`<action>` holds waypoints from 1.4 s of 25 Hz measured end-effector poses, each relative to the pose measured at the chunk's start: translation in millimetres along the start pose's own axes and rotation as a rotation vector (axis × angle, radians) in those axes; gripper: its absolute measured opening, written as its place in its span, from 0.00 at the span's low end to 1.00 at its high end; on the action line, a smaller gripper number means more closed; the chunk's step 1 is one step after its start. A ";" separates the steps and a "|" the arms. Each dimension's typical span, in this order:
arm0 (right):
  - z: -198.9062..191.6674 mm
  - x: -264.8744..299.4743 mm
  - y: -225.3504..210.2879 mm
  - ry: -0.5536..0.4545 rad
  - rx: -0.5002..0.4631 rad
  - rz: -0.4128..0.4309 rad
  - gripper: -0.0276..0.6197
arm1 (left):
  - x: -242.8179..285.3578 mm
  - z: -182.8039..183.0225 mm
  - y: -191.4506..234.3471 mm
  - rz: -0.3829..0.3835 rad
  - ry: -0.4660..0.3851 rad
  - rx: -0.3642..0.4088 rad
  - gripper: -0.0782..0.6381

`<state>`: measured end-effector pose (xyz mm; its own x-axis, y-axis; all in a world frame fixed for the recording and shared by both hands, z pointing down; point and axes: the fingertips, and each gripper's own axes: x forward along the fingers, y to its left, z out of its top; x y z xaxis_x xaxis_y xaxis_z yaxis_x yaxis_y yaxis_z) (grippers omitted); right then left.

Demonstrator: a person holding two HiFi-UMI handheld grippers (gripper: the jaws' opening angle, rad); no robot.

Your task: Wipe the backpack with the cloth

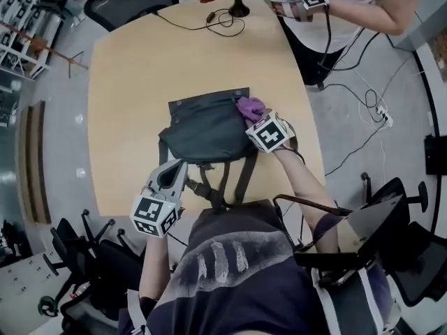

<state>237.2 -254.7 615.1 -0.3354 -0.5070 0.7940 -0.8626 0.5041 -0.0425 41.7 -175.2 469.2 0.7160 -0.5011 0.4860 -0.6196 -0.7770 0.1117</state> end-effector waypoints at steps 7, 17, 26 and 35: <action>7.6 7.5 28.0 0.020 -0.053 -0.001 0.09 | -19.1 -26.9 2.3 0.014 0.021 -0.041 0.12; 28.9 18.7 98.7 0.089 -0.091 -0.014 0.09 | -70.9 -48.4 53.4 -0.012 -0.059 -0.066 0.12; 66.7 48.3 217.8 0.110 -0.261 0.105 0.09 | -106.0 -73.6 81.6 -0.044 -0.086 -0.091 0.12; 117.5 46.2 313.1 -0.079 -0.045 0.459 0.09 | -149.9 -87.0 112.3 -0.013 -0.120 -0.099 0.12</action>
<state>-92.9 -202.5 567.2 -0.7078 -0.2748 0.6508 -0.6013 0.7180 -0.3508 -163.1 -154.3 484.3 0.7538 -0.5380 0.3772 -0.6346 -0.7450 0.2055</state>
